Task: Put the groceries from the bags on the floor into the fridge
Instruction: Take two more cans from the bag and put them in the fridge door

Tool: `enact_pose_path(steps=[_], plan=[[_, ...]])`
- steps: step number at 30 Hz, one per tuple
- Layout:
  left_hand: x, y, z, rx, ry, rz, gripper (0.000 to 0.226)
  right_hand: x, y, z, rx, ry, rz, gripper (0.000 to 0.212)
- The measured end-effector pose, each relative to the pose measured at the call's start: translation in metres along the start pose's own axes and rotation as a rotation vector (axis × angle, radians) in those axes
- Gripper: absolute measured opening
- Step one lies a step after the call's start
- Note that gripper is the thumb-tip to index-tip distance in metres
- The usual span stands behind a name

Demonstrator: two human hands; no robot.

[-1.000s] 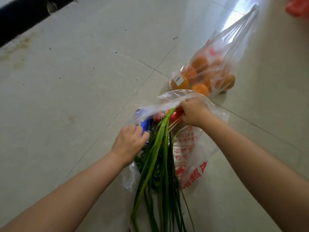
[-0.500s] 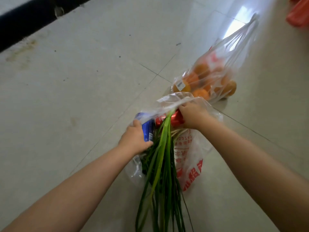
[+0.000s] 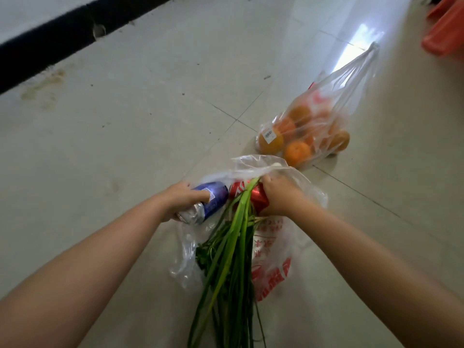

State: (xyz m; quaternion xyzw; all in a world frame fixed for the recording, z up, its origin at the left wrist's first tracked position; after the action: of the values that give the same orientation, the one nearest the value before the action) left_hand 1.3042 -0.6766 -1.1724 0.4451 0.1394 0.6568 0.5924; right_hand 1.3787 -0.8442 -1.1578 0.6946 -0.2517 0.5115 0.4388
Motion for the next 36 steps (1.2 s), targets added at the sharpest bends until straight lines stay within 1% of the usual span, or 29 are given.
enact_pose_path(steps=[2, 3, 4, 6, 8, 9, 11, 12, 14, 16, 17, 18, 20, 22, 23, 24, 25, 27, 29, 30, 32, 34, 36], plan=[[0.007, 0.008, 0.003, 0.007, 0.012, -0.039, 0.029, -0.004, 0.003, -0.002, -0.023, 0.0, -0.014, 0.075], [0.011, 0.012, 0.005, 0.007, 0.024, -0.046, 0.02, -0.005, 0.004, -0.002, -0.043, 0.002, -0.017, 0.074], [0.013, 0.016, 0.006, 0.009, 0.036, -0.057, 0.016, -0.004, 0.006, -0.003, -0.069, -0.022, -0.012, 0.071], [0.017, 0.022, 0.007, 0.013, 0.078, -0.091, 0.017, -0.001, 0.011, -0.001, -0.158, -0.161, -0.04, 0.063], [0.018, 0.028, 0.002, 0.042, 0.172, -0.127, 0.021, -0.002, 0.02, 0.001, -0.237, -0.375, -0.155, 0.054], [0.018, 0.031, -0.002, 0.066, 0.252, -0.156, 0.024, -0.004, 0.027, 0.003, -0.285, -0.476, -0.239, 0.052], [0.011, 0.037, -0.01, 0.104, 0.429, -0.234, 0.035, -0.013, 0.047, 0.014, -0.444, -0.629, -0.376, 0.058], [0.006, 0.039, -0.013, 0.103, 0.499, -0.282, 0.046, -0.018, 0.059, 0.023, -0.538, -0.685, -0.401, 0.06], [-0.007, 0.044, -0.022, 0.077, 0.599, -0.367, 0.072, -0.03, 0.082, 0.035, -0.662, -0.782, -0.403, 0.051], [-0.022, 0.046, -0.032, 0.053, 0.677, -0.424, 0.094, -0.04, 0.098, 0.039, -0.679, -0.799, -0.352, 0.045], [-0.03, 0.048, -0.036, 0.043, 0.712, -0.444, 0.1, -0.043, 0.102, 0.041, -0.648, -0.751, -0.312, 0.048], [-0.039, 0.05, -0.04, 0.034, 0.749, -0.465, 0.101, -0.043, 0.106, 0.041, -0.605, -0.689, -0.266, 0.052], [-0.058, 0.06, -0.041, 0.01, 0.848, -0.551, 0.09, -0.046, 0.112, 0.036, -0.541, -0.615, -0.206, 0.06], [-0.07, 0.068, -0.038, -0.023, 0.976, -0.657, 0.071, -0.057, 0.119, 0.026, -0.519, -0.616, -0.196, 0.07], [-0.074, 0.077, -0.033, -0.051, 1.044, -0.74, 0.062, -0.063, 0.122, 0.022, -0.508, -0.619, -0.185, 0.077], [-0.076, 0.085, -0.029, -0.09, 1.086, -0.822, 0.054, -0.069, 0.124, 0.018, -0.493, -0.613, -0.175, 0.083], [-0.077, 0.088, -0.028, -0.096, 1.09, -0.847, 0.052, -0.072, 0.125, 0.014, -0.473, -0.609, -0.162, 0.087], [-0.076, 0.082, -0.034, -0.062, 1.03, -0.768, 0.059, -0.074, 0.126, 0.012, -0.469, -0.605, -0.138, 0.084], [-0.071, 0.079, -0.04, -0.006, 1.01, -0.642, 0.07, -0.072, 0.121, 0.016, -0.495, -0.608, -0.102, 0.076], [-0.067, 0.078, -0.043, 0.019, 0.999, -0.567, 0.073, -0.07, 0.117, 0.017, -0.502, -0.612, -0.073, 0.073], [-0.06, 0.081, -0.042, 0.036, 0.956, -0.482, 0.074, -0.068, 0.107, 0.016, -0.509, -0.637, -0.021, 0.072], [-0.054, 0.086, -0.035, 0.001, 0.906, -0.445, 0.082, -0.068, 0.102, 0.014, -0.524, -0.67, -0.012, 0.072], [-0.048, 0.09, -0.025, -0.085, 0.821, -0.43, 0.095, -0.063, 0.101, 0.015, -0.518, -0.637, -0.016, 0.072]])
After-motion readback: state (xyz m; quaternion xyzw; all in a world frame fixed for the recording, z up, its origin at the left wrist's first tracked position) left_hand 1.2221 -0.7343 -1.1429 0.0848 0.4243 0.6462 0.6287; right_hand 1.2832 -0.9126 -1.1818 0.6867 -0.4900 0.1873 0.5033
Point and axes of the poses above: each hand's wrist, its own y-axis away from the middle knuckle, its own x-axis out of the back of the hand, z = x × y, the point moved 9 cm from there along -y, towards the middle knuckle, and after that the axes turned 8 degrees about z, right-handed, at the moved point
